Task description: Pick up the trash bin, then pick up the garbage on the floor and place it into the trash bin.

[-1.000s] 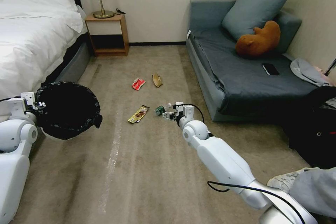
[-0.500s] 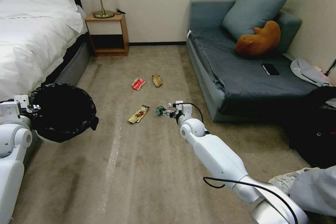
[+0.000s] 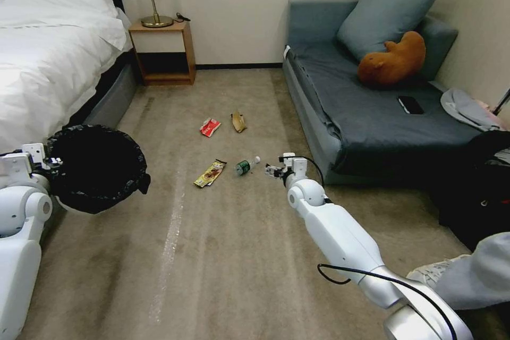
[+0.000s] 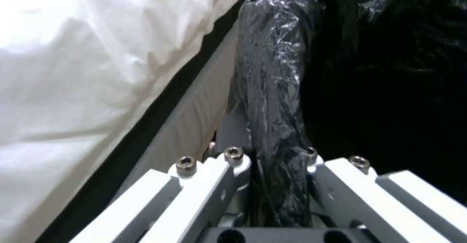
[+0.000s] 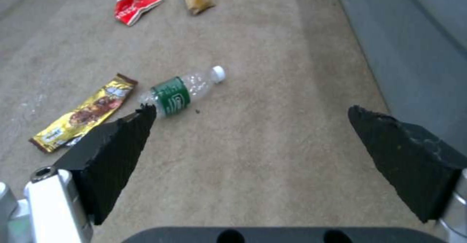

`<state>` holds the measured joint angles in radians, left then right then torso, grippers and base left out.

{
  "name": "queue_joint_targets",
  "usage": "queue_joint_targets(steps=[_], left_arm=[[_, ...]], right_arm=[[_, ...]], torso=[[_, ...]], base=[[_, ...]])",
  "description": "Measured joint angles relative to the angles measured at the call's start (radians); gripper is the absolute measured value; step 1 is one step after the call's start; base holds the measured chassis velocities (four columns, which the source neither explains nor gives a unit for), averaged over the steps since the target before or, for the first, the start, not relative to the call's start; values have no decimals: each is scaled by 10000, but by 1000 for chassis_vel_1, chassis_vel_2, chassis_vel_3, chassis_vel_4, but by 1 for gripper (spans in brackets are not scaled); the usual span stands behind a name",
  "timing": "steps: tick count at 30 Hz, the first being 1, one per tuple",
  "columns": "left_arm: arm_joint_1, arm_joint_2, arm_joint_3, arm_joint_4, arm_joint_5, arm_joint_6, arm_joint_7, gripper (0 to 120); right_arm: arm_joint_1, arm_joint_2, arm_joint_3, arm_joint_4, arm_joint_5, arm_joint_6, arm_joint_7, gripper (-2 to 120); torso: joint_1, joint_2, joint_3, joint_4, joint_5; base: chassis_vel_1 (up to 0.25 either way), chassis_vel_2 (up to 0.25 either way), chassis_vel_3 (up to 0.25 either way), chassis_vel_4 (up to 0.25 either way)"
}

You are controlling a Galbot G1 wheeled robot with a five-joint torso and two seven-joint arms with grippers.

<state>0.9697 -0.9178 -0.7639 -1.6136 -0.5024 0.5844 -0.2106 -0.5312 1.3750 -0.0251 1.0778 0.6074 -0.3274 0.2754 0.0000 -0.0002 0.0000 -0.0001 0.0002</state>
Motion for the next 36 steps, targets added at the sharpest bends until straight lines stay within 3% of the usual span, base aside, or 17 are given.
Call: queue_joint_targets(steps=[10,36], left_arm=[[-228,-163,223,162,11,-32,8,4],[-602,-301,259,724,285,-165,84,4]], right_arm=[[-47,-99,134,130,18,179,-10,100],[6,-10,-192,-186,-171,386,-301,100]], torso=[[0,0,0,1,0],[0,2,0,0,-2]], base=[[0,0,0,0],[-25,25,22,-26]])
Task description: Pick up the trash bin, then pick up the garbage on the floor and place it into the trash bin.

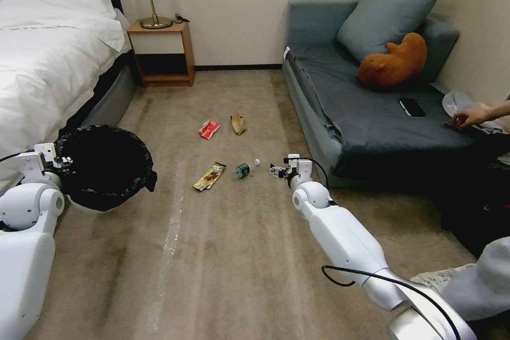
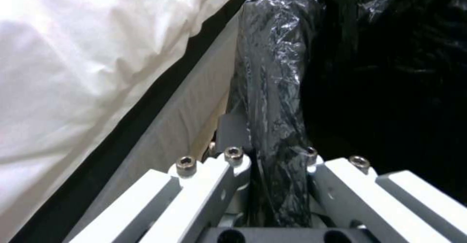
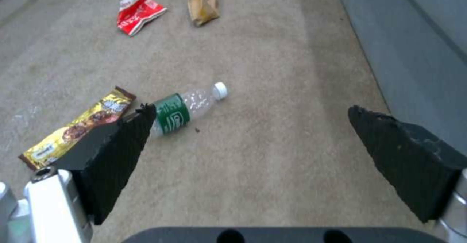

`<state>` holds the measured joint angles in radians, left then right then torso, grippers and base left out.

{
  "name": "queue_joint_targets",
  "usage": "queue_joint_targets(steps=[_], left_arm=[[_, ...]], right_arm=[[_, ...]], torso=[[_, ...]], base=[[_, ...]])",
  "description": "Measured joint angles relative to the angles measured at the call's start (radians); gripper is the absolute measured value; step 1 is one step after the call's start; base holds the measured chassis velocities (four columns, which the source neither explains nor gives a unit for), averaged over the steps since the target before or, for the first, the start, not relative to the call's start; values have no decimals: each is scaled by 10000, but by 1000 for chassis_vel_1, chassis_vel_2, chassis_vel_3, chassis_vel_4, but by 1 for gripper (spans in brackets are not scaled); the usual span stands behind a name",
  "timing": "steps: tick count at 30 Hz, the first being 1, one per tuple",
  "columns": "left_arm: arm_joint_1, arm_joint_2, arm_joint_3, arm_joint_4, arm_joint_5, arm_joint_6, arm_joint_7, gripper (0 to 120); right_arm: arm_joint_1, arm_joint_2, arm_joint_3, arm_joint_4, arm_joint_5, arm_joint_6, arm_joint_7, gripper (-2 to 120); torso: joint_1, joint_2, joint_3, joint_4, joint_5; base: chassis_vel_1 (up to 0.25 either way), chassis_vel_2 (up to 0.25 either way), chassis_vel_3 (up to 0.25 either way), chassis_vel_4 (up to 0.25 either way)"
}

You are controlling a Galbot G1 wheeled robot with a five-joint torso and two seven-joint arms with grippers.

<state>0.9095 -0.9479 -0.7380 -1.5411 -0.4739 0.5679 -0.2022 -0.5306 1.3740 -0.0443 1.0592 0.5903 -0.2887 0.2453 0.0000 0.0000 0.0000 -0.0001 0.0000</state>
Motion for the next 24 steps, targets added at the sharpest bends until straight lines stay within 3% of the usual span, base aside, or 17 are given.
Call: queue_joint_targets(steps=[24], left_arm=[[-748,-16,225,782,163,-191,19,4]], right_arm=[[285,229,-114,-595,-155,131,-179,100]], torso=[[0,0,0,-1,0]], base=[[-53,58,57,-58]])
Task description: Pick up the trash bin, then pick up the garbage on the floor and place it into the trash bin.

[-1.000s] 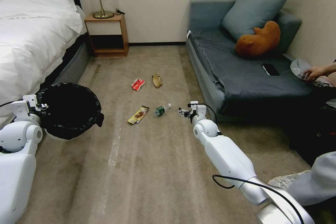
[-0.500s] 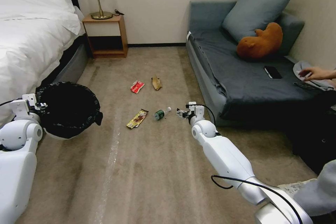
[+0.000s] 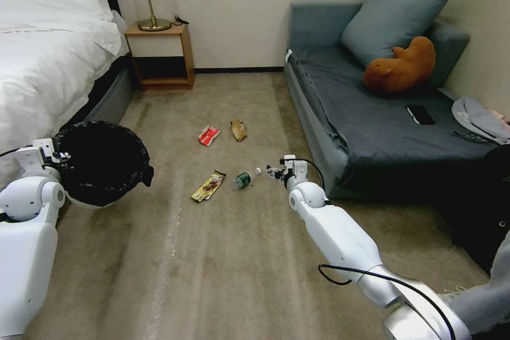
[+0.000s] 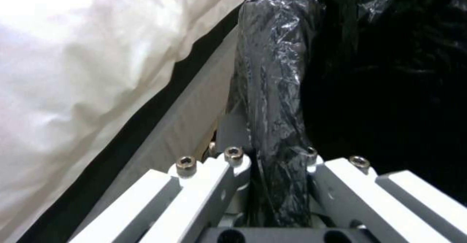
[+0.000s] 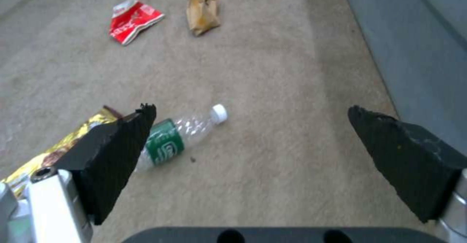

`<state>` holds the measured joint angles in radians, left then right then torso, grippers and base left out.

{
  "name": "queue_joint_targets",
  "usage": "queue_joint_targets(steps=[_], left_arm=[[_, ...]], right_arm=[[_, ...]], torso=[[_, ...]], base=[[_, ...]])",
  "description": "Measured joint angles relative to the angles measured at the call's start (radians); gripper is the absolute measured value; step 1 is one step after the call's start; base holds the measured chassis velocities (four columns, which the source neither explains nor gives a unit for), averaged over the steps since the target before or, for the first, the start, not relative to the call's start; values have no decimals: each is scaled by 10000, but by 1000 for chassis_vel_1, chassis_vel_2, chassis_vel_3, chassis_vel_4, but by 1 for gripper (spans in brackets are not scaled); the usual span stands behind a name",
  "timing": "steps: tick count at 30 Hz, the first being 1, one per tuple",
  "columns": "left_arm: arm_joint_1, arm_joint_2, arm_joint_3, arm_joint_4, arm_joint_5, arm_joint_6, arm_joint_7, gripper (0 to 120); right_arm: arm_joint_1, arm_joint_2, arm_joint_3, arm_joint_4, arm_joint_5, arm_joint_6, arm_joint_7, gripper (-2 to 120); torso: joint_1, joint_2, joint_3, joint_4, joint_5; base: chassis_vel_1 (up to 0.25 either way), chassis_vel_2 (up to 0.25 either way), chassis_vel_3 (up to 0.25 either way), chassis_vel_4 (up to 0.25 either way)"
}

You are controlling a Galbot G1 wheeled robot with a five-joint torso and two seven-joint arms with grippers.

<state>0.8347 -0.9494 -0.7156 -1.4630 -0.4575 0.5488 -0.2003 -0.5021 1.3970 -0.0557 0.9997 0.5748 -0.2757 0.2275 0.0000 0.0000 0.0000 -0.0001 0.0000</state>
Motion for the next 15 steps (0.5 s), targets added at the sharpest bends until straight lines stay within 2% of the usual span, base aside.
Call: queue_joint_targets(steps=[15], left_arm=[[188,-79,29,-63,76,-88,158,4]], right_arm=[[-322,-209,271,291,-163,-64,49,100]], torso=[[0,0,-1,-1,1]], base=[[-63,63,67,-58]])
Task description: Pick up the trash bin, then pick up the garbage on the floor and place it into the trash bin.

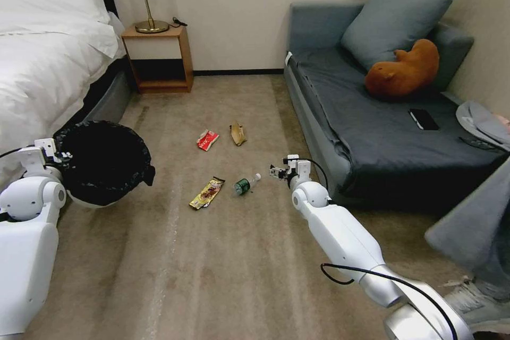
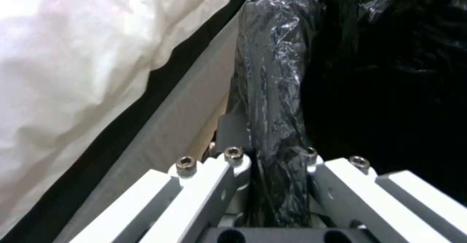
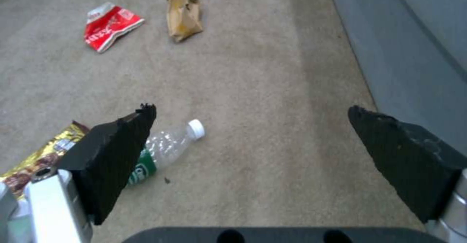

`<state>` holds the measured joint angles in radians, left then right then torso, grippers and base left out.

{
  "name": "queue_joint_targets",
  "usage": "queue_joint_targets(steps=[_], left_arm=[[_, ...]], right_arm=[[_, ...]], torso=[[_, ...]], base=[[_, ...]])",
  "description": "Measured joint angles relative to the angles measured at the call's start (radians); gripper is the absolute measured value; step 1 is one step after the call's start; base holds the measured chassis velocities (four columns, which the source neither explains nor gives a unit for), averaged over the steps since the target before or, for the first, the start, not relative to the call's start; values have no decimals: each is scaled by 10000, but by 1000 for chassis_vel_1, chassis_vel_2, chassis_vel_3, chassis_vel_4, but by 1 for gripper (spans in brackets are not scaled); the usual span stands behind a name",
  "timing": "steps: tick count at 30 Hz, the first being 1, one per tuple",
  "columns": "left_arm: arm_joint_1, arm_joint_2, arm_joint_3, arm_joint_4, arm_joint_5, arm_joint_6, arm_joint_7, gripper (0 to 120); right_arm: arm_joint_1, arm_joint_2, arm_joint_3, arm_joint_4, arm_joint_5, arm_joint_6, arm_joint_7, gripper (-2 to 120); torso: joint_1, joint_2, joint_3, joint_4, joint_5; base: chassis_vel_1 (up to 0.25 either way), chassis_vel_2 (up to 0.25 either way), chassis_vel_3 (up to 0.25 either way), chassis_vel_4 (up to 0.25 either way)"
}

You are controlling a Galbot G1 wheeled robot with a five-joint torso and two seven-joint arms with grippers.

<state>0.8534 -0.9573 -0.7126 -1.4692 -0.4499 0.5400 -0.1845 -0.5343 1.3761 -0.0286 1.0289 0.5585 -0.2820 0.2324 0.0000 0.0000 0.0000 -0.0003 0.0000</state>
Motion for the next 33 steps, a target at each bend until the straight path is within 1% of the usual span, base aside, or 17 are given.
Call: queue_joint_targets(steps=[7,10,19,33], left_arm=[[21,-3,4,-28,10,-1,4,4],[19,36,5,-30,10,-1,5,4],[-86,133,-23,195,3,-69,92,4],[-352,23,46,464,148,-112,215,4]], right_arm=[[-141,-20,1,171,-27,-17,31,100],[-181,-9,-129,246,-49,-22,34,100],[99,356,-811,55,-56,-27,12,100],[292,585,-1407,-166,-91,-36,-84,100]], torso=[[-1,0,0,0,0],[-1,0,0,4,-1],[0,0,0,2,-1],[-1,0,0,1,-1]], base=[[-59,61,56,-62],[-55,80,62,-57],[-64,61,62,-74],[-68,61,61,-60]])
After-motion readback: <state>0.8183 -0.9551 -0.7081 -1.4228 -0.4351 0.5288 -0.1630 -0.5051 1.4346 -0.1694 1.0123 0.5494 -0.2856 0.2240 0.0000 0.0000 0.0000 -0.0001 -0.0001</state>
